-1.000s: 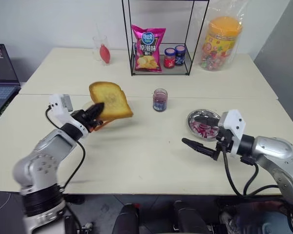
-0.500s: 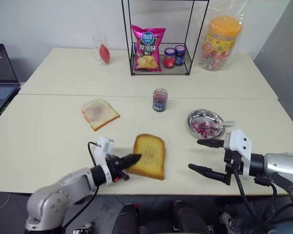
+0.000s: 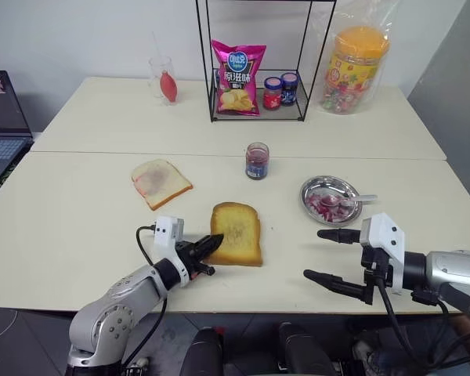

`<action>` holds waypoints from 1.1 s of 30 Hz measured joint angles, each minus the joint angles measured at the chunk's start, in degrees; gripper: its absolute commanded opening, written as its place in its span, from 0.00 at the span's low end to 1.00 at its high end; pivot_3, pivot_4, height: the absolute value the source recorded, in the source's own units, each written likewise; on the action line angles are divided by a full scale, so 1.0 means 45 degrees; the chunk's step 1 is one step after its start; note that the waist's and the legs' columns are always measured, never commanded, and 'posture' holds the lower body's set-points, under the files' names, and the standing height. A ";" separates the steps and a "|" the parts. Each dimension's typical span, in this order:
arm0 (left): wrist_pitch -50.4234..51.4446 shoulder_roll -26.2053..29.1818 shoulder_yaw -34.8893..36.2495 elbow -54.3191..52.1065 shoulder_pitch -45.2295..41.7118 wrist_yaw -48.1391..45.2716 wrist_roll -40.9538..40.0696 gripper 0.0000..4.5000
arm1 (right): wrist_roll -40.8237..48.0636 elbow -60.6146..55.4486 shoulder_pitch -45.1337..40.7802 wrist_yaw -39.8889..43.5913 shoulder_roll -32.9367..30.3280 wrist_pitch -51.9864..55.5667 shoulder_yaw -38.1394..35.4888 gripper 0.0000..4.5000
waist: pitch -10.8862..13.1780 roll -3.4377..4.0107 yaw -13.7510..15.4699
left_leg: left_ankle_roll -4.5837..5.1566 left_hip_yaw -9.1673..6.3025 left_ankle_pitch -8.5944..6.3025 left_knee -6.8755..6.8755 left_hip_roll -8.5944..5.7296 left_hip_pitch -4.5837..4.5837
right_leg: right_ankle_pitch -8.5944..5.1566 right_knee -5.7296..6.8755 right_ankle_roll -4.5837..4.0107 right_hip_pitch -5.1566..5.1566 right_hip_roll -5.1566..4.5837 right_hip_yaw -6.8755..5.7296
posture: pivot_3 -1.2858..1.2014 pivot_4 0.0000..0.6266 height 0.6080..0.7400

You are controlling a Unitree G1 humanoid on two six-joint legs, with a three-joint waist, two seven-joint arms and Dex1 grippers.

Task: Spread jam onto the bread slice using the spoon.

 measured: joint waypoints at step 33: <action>-0.3506 0.3532 0.0909 -0.1312 -0.0383 -0.2190 0.3353 0.83 | 0.0040 0.0449 -0.0246 -0.1665 0.1338 -0.0149 -0.1315 1.00 | 0.0008 -0.0016 0.0178 | -0.0011 0.0012 -0.0005 0.0005 -0.0005 -0.0018 | -0.0004 -0.0008 -0.0007 -0.0024 -0.0016 0.0001 | 0.52 0.24 1.00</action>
